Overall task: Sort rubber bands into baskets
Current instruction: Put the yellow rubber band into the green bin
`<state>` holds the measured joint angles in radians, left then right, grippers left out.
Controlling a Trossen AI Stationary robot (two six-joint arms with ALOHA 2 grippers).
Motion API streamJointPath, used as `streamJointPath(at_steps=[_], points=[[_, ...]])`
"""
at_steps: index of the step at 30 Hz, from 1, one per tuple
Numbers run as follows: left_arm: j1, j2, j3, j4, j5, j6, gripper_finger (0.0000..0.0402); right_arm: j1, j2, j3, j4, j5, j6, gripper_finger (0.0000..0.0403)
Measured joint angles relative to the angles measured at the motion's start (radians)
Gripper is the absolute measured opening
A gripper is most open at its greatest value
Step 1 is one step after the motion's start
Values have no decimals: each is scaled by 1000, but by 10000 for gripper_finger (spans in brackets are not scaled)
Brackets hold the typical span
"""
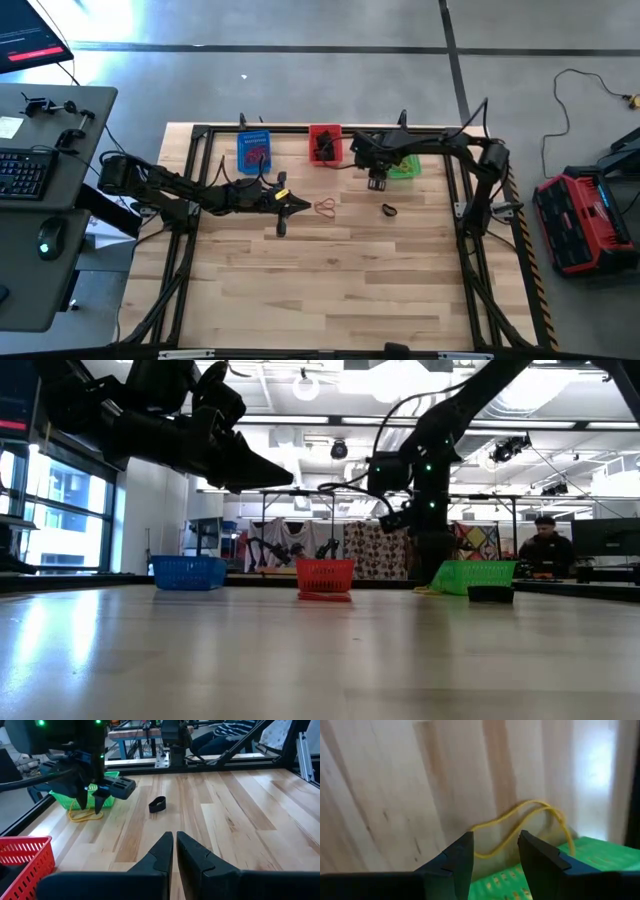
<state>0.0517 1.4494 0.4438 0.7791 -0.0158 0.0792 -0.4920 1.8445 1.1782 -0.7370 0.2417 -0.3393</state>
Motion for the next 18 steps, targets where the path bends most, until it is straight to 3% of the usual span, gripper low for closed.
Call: streamJointPath(at_steps=[6, 13, 18], points=[[0, 0, 0, -1, 0, 0, 13, -27, 25, 0, 2, -101, -47, 144], [0, 0, 0, -6, 0, 0, 13, -47, 73, 5, 4, -102, -54, 141], [0, 0, 0, -15, 0, 0, 13, -49, 73, 3, 1, -110, -60, 88]])
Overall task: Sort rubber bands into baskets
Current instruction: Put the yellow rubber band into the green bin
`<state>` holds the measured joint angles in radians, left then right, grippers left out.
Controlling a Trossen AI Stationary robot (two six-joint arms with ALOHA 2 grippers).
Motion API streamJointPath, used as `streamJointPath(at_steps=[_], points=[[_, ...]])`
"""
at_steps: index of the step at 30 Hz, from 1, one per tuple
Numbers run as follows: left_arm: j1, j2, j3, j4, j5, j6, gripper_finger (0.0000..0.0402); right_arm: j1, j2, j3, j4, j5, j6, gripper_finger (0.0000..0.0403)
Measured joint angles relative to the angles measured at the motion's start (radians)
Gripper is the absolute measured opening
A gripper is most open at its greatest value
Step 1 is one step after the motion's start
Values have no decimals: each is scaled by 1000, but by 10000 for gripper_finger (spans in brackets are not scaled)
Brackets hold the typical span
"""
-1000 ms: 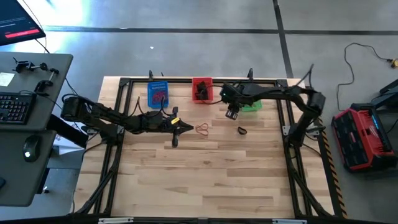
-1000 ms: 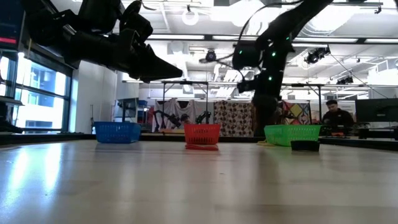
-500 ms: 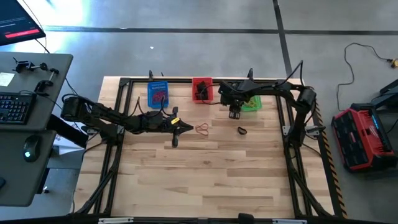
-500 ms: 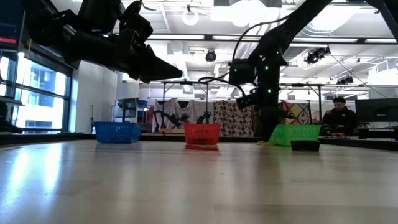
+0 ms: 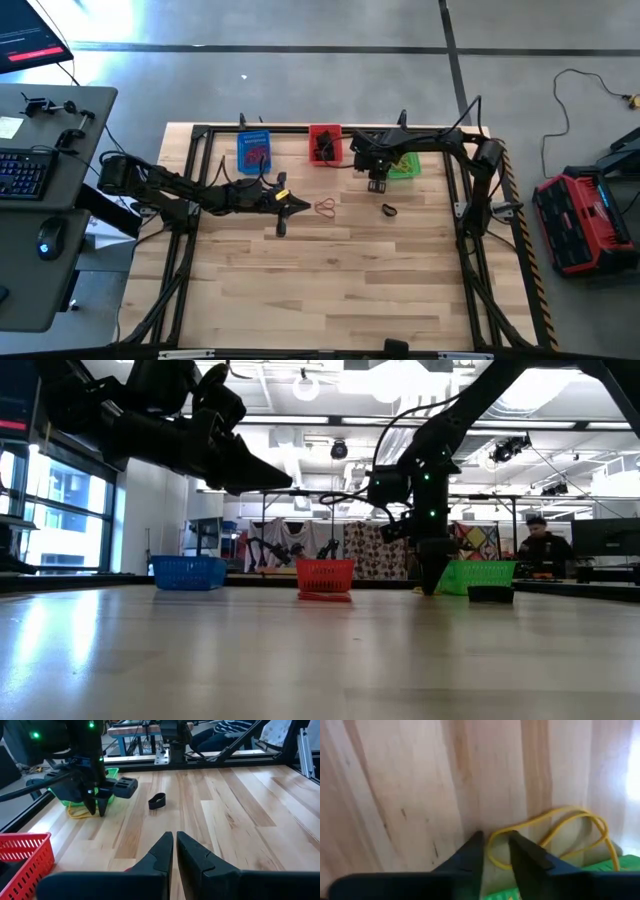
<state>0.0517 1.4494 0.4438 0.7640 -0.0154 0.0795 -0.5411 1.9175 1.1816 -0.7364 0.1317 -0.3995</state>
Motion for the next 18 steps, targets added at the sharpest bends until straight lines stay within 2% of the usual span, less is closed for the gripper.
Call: streamJointPath(at_steps=[3, 5, 11, 18], points=[[0, 0, 0, -4, 0, 0, 13, 1, 1, -1, -2, -2, -12, 31], [0, 0, 0, -5, 0, 0, 13, 1, 1, -1, 0, 2, -17, 9], [0, 0, 0, -6, 0, 0, 13, 16, -22, 8, -6, -28, 11, 5], [0, 0, 0, -8, 0, 1, 13, 58, -121, 44, -14, 14, 30, 1]])
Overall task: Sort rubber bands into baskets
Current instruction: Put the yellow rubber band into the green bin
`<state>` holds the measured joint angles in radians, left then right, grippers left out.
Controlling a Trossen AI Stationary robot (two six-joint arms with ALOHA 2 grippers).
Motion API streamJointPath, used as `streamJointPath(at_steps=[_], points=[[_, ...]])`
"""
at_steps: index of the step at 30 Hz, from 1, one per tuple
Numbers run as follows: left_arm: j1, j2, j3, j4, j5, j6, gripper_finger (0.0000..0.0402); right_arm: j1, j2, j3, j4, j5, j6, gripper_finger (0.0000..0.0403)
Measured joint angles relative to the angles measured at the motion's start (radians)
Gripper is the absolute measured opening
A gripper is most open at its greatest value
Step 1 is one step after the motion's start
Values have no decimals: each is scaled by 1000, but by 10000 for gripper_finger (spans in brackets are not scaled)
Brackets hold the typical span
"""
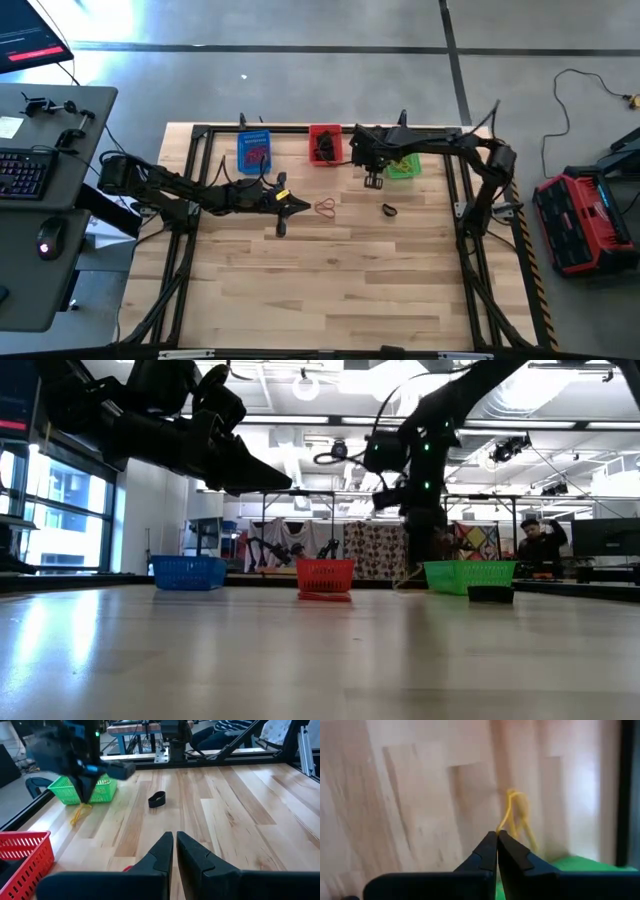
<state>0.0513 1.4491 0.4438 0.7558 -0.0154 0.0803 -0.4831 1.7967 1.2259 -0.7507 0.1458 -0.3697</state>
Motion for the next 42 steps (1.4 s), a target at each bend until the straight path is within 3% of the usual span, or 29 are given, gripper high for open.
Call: streamJointPath(at_steps=[6, 12, 18, 25, 33, 42], points=[[0, 0, 0, -2, 0, 0, 13, 5, -88, 22, -23, 89, 38, 1], [0, 0, 0, -2, 0, 1, 13, 6, -188, 22, -23, 265, 91, 0], [0, 0, 0, -2, 0, 0, 13, 5, -320, 23, -30, 378, 172, 0], [0, 0, 0, -3, 0, 1, 13, 5, -457, 24, -102, 408, 259, 0], [0, 0, 0, -3, 0, 2, 13, 5, -496, 5, -198, 457, 372, 0], [0, 0, 0, -3, 0, 3, 13, 5, -494, -174, -98, 446, 445, 0]])
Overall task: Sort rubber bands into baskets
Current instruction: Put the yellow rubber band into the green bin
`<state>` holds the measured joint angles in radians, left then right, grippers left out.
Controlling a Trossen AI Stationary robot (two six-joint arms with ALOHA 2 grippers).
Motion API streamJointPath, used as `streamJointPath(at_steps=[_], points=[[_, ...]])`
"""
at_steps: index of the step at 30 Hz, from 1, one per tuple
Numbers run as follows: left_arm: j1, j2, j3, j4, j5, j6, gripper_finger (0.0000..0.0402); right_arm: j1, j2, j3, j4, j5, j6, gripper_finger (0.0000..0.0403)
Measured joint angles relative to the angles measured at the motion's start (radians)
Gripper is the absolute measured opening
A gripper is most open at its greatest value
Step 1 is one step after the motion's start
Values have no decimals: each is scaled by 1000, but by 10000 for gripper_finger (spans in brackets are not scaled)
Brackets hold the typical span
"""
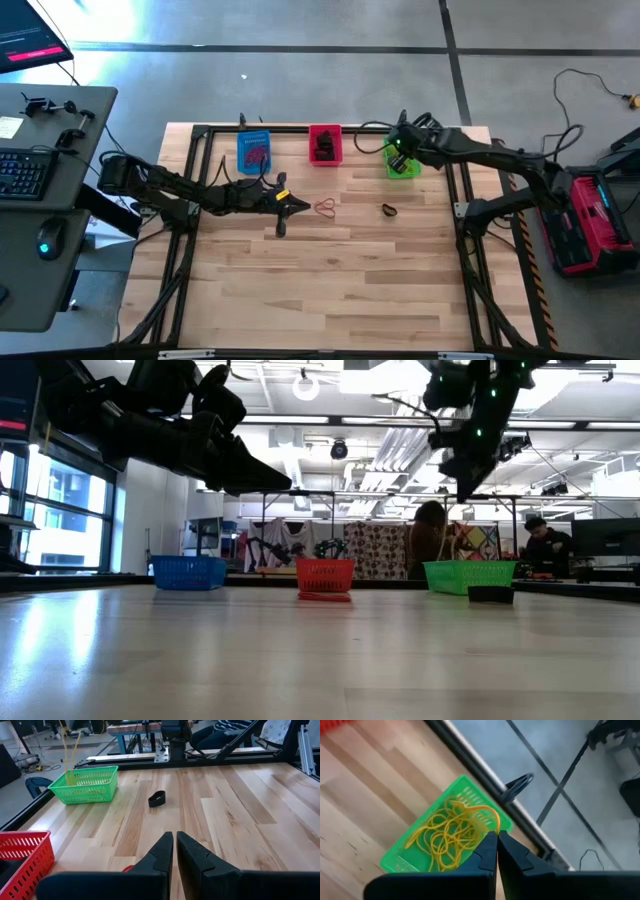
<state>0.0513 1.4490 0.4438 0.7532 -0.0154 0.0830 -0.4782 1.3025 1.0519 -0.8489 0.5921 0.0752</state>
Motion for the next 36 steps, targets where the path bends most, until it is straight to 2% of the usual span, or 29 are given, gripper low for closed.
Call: streamJointPath(at_steps=[11, 20, 30, 36], points=[[0, 0, 0, 0, 0, 7, 13, -60, 0, -243, 294, -157, 88, 0], [0, 0, 0, 7, 0, 7, 13, -119, 0, -381, 486, -195, 198, 0], [0, 0, 0, 8, 0, 15, 13, -250, 48, -400, 526, -296, 362, 0], [0, 0, 0, 8, 0, 16, 13, -304, 118, -399, 564, -345, 372, 0]])
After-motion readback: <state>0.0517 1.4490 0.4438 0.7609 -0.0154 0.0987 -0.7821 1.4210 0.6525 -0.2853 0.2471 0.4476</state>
